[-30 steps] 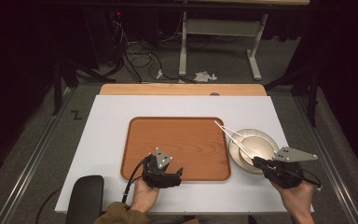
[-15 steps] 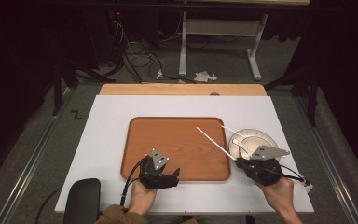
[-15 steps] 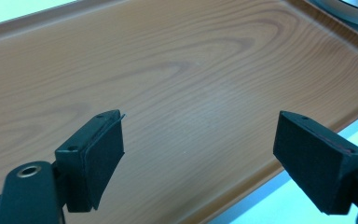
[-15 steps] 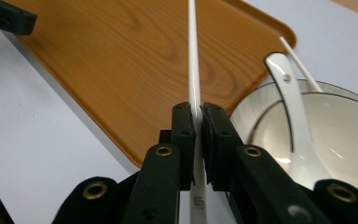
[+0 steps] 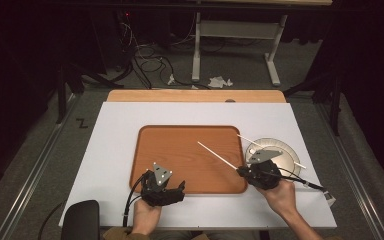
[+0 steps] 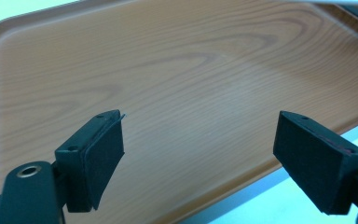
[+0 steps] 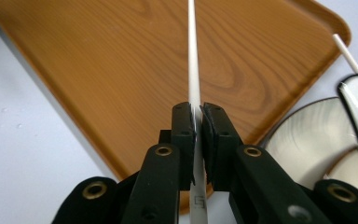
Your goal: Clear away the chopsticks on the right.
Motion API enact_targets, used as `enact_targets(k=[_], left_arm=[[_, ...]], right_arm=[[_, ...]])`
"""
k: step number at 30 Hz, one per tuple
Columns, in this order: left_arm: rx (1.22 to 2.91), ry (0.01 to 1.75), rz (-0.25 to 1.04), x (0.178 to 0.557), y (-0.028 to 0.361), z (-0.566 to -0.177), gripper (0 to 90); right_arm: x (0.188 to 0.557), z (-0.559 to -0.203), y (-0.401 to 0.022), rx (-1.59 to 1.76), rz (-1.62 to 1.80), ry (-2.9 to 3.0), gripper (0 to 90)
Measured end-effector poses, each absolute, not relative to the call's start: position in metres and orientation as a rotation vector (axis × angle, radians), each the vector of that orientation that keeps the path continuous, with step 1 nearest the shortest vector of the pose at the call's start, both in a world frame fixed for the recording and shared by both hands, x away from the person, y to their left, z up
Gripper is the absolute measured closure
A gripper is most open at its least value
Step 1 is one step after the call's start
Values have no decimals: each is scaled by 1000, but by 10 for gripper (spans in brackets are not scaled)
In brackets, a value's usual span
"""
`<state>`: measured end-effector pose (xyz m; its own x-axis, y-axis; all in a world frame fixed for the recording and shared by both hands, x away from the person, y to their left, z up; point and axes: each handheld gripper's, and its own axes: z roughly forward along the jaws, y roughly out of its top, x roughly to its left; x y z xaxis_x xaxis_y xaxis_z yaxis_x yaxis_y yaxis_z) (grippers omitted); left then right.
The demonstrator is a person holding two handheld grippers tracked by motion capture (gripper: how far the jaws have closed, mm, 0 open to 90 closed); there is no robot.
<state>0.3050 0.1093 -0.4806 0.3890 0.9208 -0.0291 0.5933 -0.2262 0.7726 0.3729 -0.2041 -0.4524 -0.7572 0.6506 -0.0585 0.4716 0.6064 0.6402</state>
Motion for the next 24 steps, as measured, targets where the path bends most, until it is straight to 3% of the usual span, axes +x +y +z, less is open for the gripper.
enact_targets(k=[24], left_arm=[[1879,1400,623,290,126,-481,164]], right_arm=[[419,-484,-169,968,694,2632,836]])
